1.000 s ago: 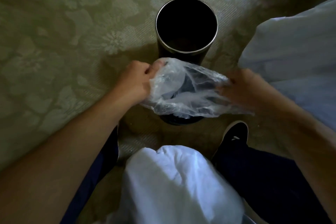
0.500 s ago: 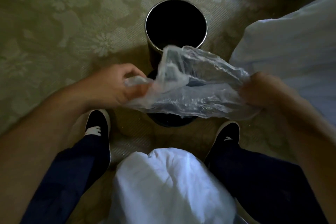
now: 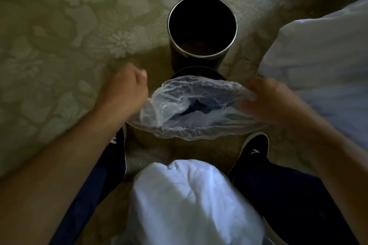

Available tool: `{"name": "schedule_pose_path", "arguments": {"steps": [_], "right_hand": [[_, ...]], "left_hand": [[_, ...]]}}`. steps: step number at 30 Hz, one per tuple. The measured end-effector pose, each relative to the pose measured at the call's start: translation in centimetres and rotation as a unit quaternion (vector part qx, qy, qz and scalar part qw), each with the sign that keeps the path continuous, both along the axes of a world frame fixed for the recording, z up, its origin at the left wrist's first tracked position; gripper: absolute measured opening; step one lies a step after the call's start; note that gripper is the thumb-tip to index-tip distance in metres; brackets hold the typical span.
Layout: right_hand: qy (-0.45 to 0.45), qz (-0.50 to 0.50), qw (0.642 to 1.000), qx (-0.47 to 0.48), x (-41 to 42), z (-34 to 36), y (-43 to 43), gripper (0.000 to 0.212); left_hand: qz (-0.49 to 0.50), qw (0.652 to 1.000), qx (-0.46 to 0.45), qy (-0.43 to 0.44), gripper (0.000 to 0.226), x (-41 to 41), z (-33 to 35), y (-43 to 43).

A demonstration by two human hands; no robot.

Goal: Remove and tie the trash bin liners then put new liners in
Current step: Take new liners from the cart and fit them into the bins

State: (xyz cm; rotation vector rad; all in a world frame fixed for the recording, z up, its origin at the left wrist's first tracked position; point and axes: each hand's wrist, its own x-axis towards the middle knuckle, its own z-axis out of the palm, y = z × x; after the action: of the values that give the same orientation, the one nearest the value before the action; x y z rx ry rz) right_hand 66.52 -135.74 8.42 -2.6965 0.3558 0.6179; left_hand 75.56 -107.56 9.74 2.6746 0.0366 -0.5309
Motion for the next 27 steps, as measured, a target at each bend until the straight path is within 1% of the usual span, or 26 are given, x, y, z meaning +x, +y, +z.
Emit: {"name": "schedule_pose_path", "arguments": {"steps": [1, 2, 3, 4, 5, 6, 7, 9, 10, 12, 14, 15, 16, 17, 18, 19, 20, 21, 22, 23, 25, 26, 27], "right_hand": [[-0.004, -0.015, 1.000, 0.015, 0.0, -0.2, 0.2, 0.021], [-0.008, -0.024, 0.999, 0.026, 0.0, -0.5, 0.4, 0.020], [-0.012, -0.025, 0.999, 0.029, 0.0, -0.7, 0.4, 0.014], [-0.016, -0.020, 0.999, 0.030, 0.0, -0.8, 0.4, 0.009], [-0.015, -0.015, 0.999, 0.029, 0.0, -0.8, 0.4, 0.007], [-0.010, -0.016, 0.999, 0.029, -0.1, -0.6, 0.4, 0.008], [-0.001, -0.018, 0.999, 0.028, -0.1, -0.4, 0.4, 0.009], [0.012, -0.017, 0.999, 0.026, -0.2, -0.4, 0.2, 0.014], [0.013, -0.015, 1.000, 0.020, -0.2, -0.3, 0.2, 0.018], [0.031, -0.021, 0.999, 0.012, -0.4, -0.4, 0.2, 0.032], [0.070, -0.055, 0.996, 0.006, -0.5, -0.3, 0.6, 0.057], [0.067, -0.072, 0.995, -0.017, -0.6, 0.1, 1.0, 0.071], [0.021, -0.063, 0.997, -0.048, -0.7, 0.7, 1.6, 0.077], [-0.065, -0.026, 0.996, -0.062, -1.0, 1.4, 2.4, 0.072], [-0.164, 0.034, 0.985, -0.040, -1.2, 2.0, 3.3, 0.056], [-0.222, 0.095, 0.970, 0.014, -1.3, 2.6, 4.3, 0.037], [-0.212, 0.149, 0.963, 0.078, -1.5, 2.9, 5.1, 0.023], [-0.152, 0.191, 0.963, 0.119, -1.7, 2.9, 5.9, 0.019], [-0.070, 0.220, 0.965, 0.128, -2.0, 2.4, 6.3, 0.020], [0.011, 0.252, 0.962, 0.105, -2.3, 1.7, 6.6, 0.023], [0.128, 0.313, 0.941, 0.014, -3.1, 0.2, 6.3, 0.033], [0.166, 0.327, 0.930, -0.014, -3.4, -0.2, 6.0, 0.040], [0.185, 0.323, 0.928, -0.018, -3.7, -0.6, 5.6, 0.044]], "left_hand": [[0.002, 0.995, -0.016, -0.103, 0.026, -0.2, 1.0, -0.4], [-0.034, 0.975, -0.055, -0.213, 0.022, -0.6, 2.2, -1.2], [-0.103, 0.949, -0.109, -0.276, 0.019, -1.3, 3.4, -2.2], [-0.192, 0.926, -0.163, -0.282, 0.017, -2.2, 3.9, -3.3], [-0.276, 0.911, -0.192, -0.238, 0.015, -3.2, 3.7, -4.2], [-0.336, 0.910, -0.180, -0.164, 0.016, -4.2, 2.8, -4.7], [-0.367, 0.915, -0.140, -0.088, 0.020, -5.0, 1.6, -4.9], [-0.389, 0.921, -0.029, 0.013, 0.037, -6.0, -1.2, -4.2], [-0.400, 0.915, 0.013, 0.042, 0.043, -6.3, -2.1, -3.6], [-0.420, 0.903, 0.043, 0.080, 0.051, -6.6, -2.9, -2.8], [-0.427, 0.898, 0.044, 0.100, 0.058, -6.6, -3.4, -2.6], [-0.427, 0.897, 0.041, 0.103, 0.059, -6.6, -3.4, -2.6], [-0.424, 0.899, 0.036, 0.104, 0.059, -6.6, -3.4, -2.7], [-0.419, 0.901, 0.027, 0.105, 0.059, -6.4, -3.4, -2.7], [-0.420, 0.901, 0.024, 0.107, 0.056, -6.3, -3.5, -2.6], [-0.422, 0.901, 0.018, 0.104, 0.053, -6.3, -3.6, -2.5], [-0.424, 0.900, 0.014, 0.102, 0.047, -6.3, -3.6, -2.4], [-0.422, 0.902, 0.012, 0.094, 0.043, -6.3, -3.7, -2.2], [-0.415, 0.904, 0.017, 0.098, 0.041, -6.2, -3.7, -2.2], [-0.411, 0.905, 0.030, 0.107, 0.041, -6.1, -3.8, -2.2], [-0.413, 0.899, 0.059, 0.135, 0.041, -6.0, -3.6, -2.2], [-0.415, 0.895, 0.069, 0.149, 0.041, -6.0, -3.4, -2.1], [-0.414, 0.895, 0.068, 0.153, 0.043, -6.0, -3.6, -2.1]]}}
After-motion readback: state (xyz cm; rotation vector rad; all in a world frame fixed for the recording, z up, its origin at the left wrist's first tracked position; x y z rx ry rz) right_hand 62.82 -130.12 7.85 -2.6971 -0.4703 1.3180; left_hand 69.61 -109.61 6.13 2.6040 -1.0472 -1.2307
